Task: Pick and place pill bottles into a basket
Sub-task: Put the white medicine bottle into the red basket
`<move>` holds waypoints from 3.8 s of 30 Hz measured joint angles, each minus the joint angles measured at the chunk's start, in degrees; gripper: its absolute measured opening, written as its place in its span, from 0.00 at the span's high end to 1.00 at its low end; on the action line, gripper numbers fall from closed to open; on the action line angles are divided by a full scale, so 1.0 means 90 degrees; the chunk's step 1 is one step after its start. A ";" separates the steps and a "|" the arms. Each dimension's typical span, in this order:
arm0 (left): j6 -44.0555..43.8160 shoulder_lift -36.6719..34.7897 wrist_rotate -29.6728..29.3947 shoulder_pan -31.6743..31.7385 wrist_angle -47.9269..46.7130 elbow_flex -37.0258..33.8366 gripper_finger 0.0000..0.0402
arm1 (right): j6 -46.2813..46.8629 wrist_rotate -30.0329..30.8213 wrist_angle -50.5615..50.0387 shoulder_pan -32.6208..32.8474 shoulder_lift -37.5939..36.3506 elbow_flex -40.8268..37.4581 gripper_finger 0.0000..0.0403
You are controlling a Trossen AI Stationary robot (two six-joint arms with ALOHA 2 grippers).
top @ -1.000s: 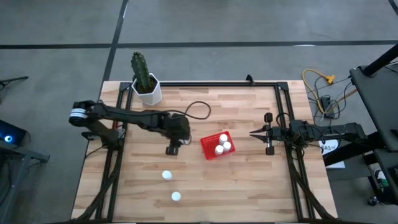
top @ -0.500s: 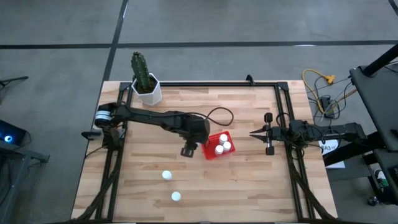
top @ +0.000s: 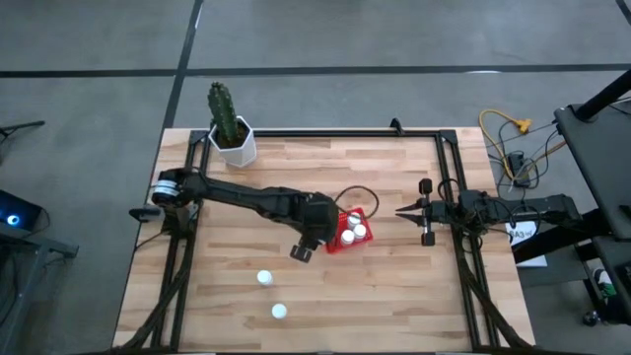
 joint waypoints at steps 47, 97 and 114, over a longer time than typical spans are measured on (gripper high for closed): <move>0.0404 0.0851 -0.0015 -0.0060 0.0634 0.0325 0.61 | 0.0000 0.0000 0.0001 0.0000 0.0000 0.0000 0.92; 0.0226 0.0844 -0.0102 -0.0043 0.1073 0.0155 0.56 | 0.0000 0.0000 0.0001 -0.0001 0.0000 0.0000 0.92; 0.0056 0.0844 -0.0146 -0.0023 0.0945 0.0106 0.56 | -0.0001 0.0001 0.0001 -0.0005 0.0000 0.0000 0.92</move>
